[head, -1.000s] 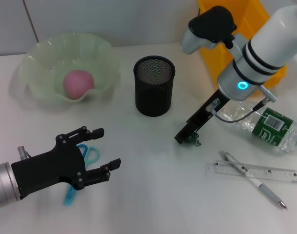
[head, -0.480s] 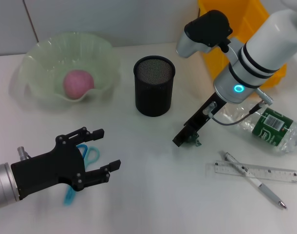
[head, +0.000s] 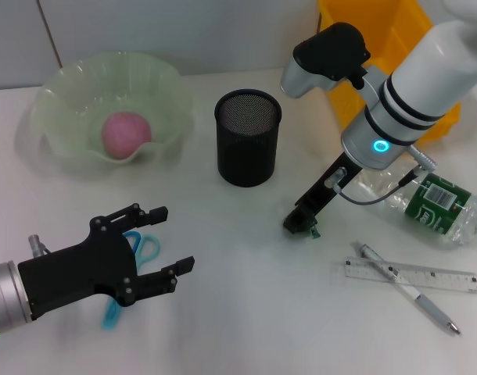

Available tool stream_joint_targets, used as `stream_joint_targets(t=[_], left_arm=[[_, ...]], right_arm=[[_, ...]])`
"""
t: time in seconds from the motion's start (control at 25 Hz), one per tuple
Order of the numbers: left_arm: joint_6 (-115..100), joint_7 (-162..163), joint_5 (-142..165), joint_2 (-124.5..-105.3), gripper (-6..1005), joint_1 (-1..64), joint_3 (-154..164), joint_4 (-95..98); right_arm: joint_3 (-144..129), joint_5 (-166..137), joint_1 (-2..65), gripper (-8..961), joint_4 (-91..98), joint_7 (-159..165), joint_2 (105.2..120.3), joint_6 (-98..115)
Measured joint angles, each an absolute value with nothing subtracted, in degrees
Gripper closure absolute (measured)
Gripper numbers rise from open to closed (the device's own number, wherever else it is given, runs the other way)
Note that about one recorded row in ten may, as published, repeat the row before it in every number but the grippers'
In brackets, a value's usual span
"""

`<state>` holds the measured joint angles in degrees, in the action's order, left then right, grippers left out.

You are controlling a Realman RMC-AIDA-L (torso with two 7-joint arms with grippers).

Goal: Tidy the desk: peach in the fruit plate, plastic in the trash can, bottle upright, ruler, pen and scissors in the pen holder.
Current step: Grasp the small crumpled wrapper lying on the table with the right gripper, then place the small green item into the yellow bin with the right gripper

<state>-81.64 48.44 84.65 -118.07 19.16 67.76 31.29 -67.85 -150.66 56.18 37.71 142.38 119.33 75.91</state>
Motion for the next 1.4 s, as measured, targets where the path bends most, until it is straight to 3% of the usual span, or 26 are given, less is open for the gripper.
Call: stream_joint_targets(t=[0.08, 0.32, 0.96, 1.08, 1.4], left_arm=[[-81.68, 48.43, 84.65, -118.08, 218, 19.16, 67.76, 31.29], [-81.74, 48.40, 84.64, -118.12, 219, 19.20, 67.76, 31.29], [-81.74, 48.34, 84.63, -118.13, 222, 19.27, 67.76, 31.29], [-81.74, 48.34, 84.63, -118.12, 223, 19.27, 67.76, 31.29], [-81.79, 48.34, 84.63, -118.10, 225, 19.25, 67.76, 31.32]], right_arm=[[-67.85, -150.73, 56.18, 422, 37.66, 142.38, 119.32, 75.86], [-67.85, -150.76, 55.91, 489, 37.68, 142.38, 119.28, 75.82], [-67.76, -150.57, 55.16, 495, 38.83, 142.88, 119.22, 76.52], [-67.78, -150.70, 55.03, 605, 39.44, 143.19, 119.16, 76.90], [-67.14, -150.90, 51.14, 602, 52.41, 145.67, 118.94, 84.51]])
